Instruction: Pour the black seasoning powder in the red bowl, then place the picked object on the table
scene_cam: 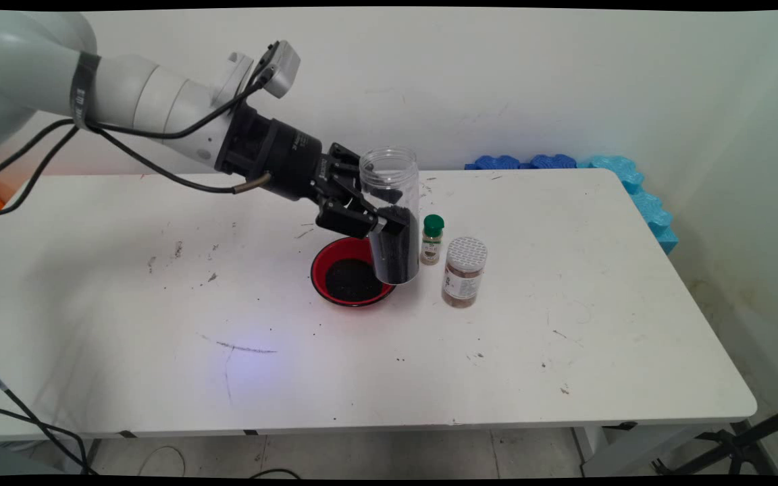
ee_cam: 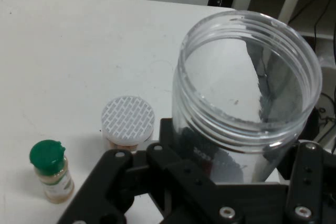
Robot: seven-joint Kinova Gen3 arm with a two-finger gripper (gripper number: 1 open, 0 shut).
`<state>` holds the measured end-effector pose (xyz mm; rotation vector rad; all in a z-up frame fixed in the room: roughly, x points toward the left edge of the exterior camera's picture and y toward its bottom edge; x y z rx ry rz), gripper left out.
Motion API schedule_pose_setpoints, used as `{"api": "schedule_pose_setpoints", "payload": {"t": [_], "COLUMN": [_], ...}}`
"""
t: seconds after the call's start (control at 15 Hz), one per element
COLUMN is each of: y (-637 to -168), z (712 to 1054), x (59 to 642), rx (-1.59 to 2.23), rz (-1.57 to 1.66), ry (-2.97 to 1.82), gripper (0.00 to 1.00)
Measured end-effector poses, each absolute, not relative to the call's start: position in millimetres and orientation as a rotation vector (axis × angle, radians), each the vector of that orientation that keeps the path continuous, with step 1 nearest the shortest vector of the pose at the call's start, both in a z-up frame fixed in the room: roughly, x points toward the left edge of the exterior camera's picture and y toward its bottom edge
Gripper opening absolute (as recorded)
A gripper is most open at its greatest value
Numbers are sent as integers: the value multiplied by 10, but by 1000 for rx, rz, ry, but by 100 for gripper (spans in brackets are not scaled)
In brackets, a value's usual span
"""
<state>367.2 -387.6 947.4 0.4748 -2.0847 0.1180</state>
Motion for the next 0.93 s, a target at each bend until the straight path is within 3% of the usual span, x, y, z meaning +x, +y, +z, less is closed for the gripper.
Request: {"api": "schedule_pose_setpoints", "payload": {"t": [0.6, 0.93], "y": [-3787, -3742], "z": [9396, 9070], "x": [3618, 3506], "rx": [437, 461], "rz": [145, 154], "ry": [-2102, -2091], "gripper": [0, 0]}}
